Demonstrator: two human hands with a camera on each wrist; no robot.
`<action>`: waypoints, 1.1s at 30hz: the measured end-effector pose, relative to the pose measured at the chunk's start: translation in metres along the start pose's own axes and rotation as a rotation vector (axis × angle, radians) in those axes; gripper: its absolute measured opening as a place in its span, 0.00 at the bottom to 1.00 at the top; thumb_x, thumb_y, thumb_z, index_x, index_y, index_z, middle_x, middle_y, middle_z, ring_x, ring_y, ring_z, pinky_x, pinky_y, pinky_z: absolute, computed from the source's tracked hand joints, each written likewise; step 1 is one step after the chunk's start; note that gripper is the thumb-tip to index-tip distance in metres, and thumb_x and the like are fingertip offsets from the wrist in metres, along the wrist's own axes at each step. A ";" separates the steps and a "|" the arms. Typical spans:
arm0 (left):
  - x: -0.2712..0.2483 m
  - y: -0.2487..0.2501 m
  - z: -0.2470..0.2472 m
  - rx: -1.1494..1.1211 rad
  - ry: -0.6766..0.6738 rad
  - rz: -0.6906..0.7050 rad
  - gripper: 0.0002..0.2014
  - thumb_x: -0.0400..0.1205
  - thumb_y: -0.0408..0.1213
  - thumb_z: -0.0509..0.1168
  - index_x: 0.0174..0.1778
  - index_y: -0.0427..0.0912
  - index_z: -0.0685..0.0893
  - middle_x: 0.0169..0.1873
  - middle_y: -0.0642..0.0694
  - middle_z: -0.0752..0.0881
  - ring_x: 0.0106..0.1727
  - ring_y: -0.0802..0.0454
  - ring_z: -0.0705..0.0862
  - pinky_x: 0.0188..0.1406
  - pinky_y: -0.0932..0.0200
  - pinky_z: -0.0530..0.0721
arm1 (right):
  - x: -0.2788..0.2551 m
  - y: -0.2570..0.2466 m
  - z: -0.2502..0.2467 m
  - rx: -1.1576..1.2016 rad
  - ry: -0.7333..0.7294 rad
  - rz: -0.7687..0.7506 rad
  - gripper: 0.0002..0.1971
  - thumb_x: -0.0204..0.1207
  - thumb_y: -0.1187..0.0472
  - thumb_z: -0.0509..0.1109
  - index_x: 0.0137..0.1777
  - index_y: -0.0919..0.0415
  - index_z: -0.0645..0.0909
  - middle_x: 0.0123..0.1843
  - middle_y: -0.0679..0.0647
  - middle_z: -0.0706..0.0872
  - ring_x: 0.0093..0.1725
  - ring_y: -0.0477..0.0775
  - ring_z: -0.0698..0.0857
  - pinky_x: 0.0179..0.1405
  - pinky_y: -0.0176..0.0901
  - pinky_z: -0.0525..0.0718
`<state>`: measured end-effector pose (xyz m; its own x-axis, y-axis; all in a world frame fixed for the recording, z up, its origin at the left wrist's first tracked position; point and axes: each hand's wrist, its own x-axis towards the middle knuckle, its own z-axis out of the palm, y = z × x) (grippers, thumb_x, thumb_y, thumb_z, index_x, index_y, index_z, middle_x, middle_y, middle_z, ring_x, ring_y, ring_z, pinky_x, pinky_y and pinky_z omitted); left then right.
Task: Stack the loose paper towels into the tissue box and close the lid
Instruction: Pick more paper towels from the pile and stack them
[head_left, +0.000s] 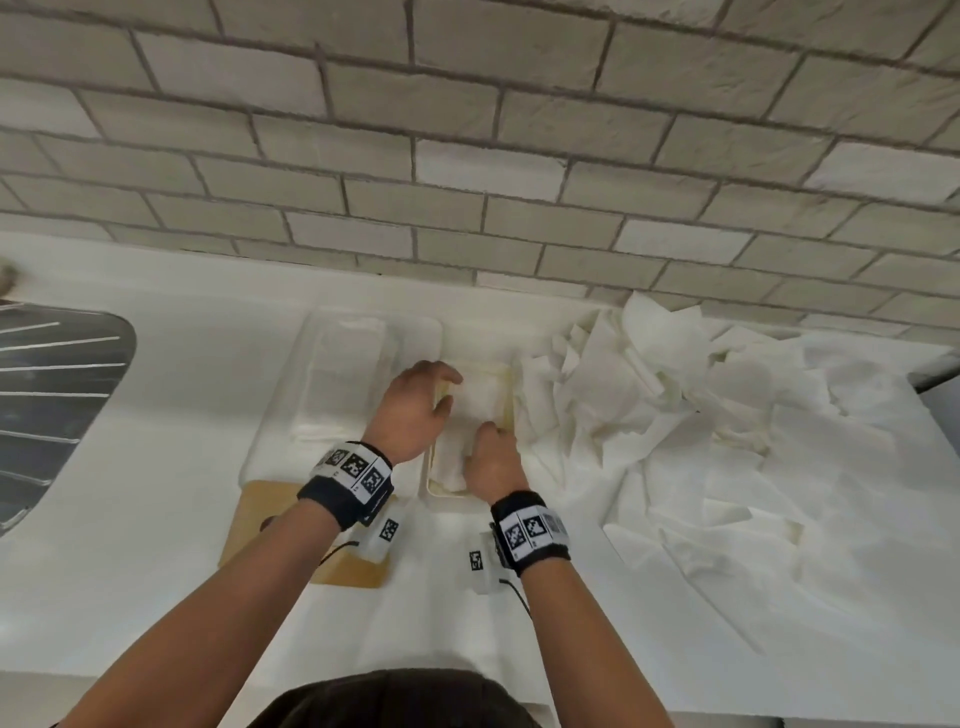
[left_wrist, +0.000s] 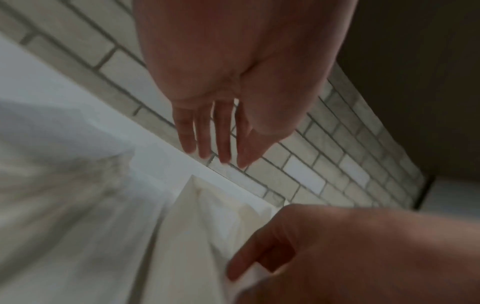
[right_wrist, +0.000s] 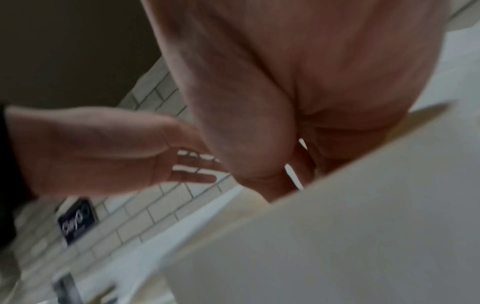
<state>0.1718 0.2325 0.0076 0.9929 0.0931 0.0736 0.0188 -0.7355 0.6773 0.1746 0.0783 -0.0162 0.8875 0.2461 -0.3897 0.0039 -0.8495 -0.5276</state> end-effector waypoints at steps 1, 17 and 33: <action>-0.001 0.003 0.005 0.116 -0.104 0.029 0.18 0.86 0.34 0.70 0.73 0.46 0.83 0.70 0.45 0.85 0.73 0.42 0.83 0.73 0.50 0.78 | -0.001 -0.001 0.000 -0.058 -0.030 -0.005 0.18 0.88 0.69 0.66 0.76 0.73 0.74 0.73 0.69 0.83 0.71 0.68 0.86 0.70 0.53 0.84; -0.018 0.075 0.045 0.430 -0.129 -0.021 0.31 0.83 0.50 0.76 0.83 0.55 0.77 0.80 0.47 0.80 0.85 0.41 0.73 0.85 0.31 0.70 | 0.029 0.188 -0.151 -0.407 0.195 -0.114 0.51 0.72 0.83 0.62 0.91 0.39 0.61 0.97 0.52 0.50 0.95 0.72 0.49 0.93 0.64 0.57; -0.027 0.166 0.106 0.065 0.019 -0.042 0.32 0.88 0.58 0.69 0.86 0.51 0.69 0.81 0.48 0.78 0.77 0.44 0.79 0.72 0.43 0.84 | 0.048 0.203 -0.237 0.305 0.427 -0.313 0.19 0.90 0.45 0.72 0.74 0.53 0.88 0.48 0.49 0.91 0.49 0.47 0.86 0.57 0.42 0.80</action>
<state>0.1607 0.0372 0.0404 0.9887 0.1368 0.0608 0.0682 -0.7729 0.6309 0.3270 -0.1925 0.0367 0.9722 0.1997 0.1225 0.2180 -0.5795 -0.7853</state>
